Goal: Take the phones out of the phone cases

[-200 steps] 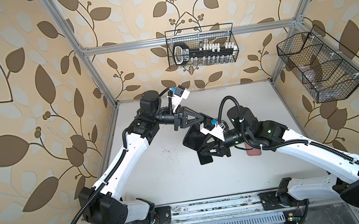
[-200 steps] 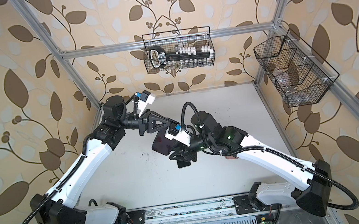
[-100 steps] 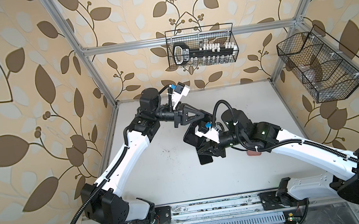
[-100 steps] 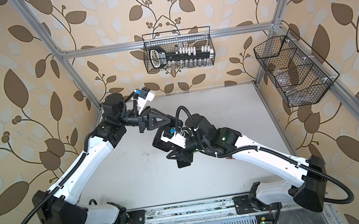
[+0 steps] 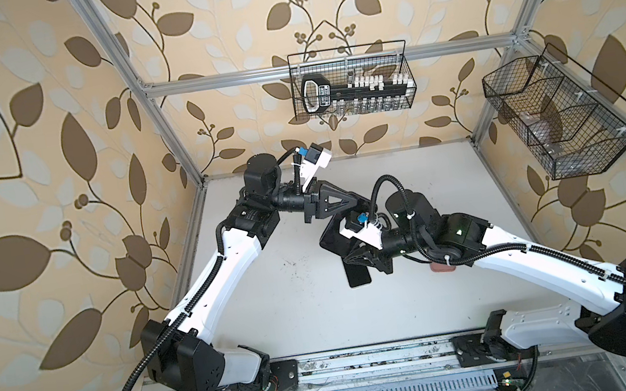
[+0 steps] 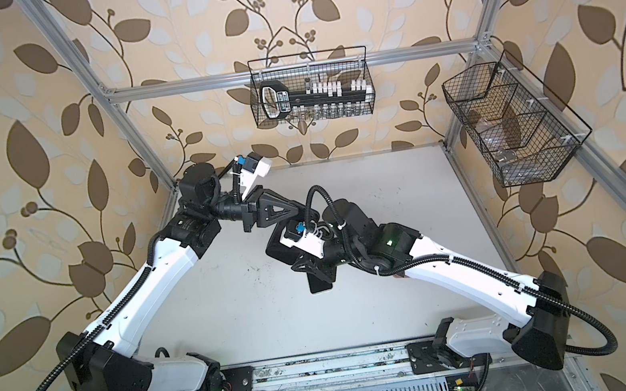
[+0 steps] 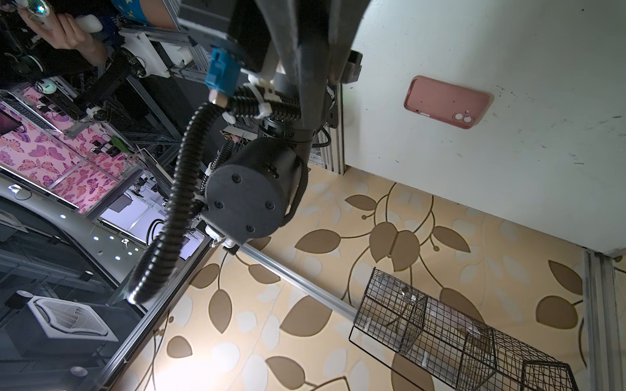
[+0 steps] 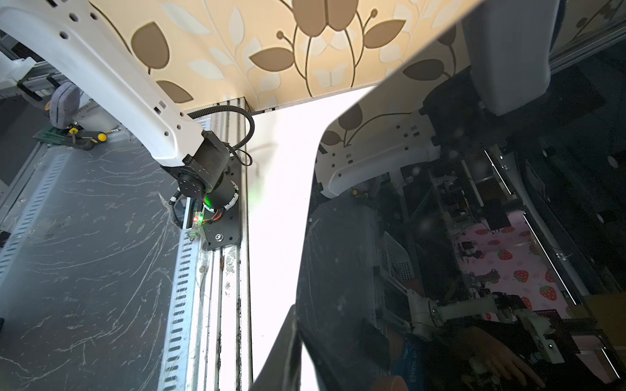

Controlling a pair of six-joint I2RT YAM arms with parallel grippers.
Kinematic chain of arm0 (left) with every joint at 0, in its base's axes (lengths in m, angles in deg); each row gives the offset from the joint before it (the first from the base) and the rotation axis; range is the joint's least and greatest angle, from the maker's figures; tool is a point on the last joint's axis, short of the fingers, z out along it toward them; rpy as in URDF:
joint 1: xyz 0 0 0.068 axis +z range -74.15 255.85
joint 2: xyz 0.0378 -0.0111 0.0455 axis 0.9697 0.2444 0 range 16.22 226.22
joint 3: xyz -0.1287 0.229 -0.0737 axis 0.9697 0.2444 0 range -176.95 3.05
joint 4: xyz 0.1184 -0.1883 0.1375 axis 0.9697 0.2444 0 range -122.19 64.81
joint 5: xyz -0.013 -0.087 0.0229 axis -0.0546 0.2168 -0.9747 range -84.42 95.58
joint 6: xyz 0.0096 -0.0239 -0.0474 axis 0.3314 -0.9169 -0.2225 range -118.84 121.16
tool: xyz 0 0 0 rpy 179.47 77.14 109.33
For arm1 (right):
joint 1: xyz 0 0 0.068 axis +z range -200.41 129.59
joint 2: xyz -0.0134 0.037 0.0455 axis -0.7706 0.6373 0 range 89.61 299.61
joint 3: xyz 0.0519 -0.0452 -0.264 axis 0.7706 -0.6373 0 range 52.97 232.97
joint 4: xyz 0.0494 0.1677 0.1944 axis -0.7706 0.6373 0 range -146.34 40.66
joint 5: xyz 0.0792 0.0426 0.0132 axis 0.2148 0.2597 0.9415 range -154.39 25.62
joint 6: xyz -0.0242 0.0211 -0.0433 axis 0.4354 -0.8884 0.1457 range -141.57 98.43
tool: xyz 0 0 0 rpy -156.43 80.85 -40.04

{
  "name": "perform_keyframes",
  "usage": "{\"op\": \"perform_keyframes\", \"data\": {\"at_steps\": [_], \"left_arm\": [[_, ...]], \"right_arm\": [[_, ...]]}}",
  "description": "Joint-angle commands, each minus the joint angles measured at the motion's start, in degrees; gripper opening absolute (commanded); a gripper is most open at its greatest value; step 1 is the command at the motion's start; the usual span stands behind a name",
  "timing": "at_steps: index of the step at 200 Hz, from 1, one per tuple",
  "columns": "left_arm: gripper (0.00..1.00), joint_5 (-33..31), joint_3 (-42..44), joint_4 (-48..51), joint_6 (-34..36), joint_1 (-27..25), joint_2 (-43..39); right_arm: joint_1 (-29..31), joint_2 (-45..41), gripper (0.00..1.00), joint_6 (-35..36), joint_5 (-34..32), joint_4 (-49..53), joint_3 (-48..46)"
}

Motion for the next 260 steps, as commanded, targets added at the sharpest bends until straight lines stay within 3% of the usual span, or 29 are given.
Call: {"op": "perform_keyframes", "data": {"at_steps": [1, 60, 129, 260], "left_arm": [[0.00, 1.2, 0.1, -3.6, -0.3, -1.6, -1.9], [0.00, 1.0, 0.2, -4.4, -1.4, -2.2, -1.9], [0.00, 0.4, 0.2, -6.4, -3.9, -3.4, -2.2], [0.00, -0.9, 1.7, -6.8, -5.3, -5.1, -4.3]], "right_arm": [[1.4, -1.3, 0.18, 0.8, -2.8, -4.9, 2.0], [4.6, -2.4, 0.13, 1.3, -11.4, -6.8, 1.2], [7.5, -4.8, 0.12, 1.7, -27.3, -12.6, -3.4], [6.4, -10.9, 0.11, -1.6, -37.6, -19.1, -10.9]]}}
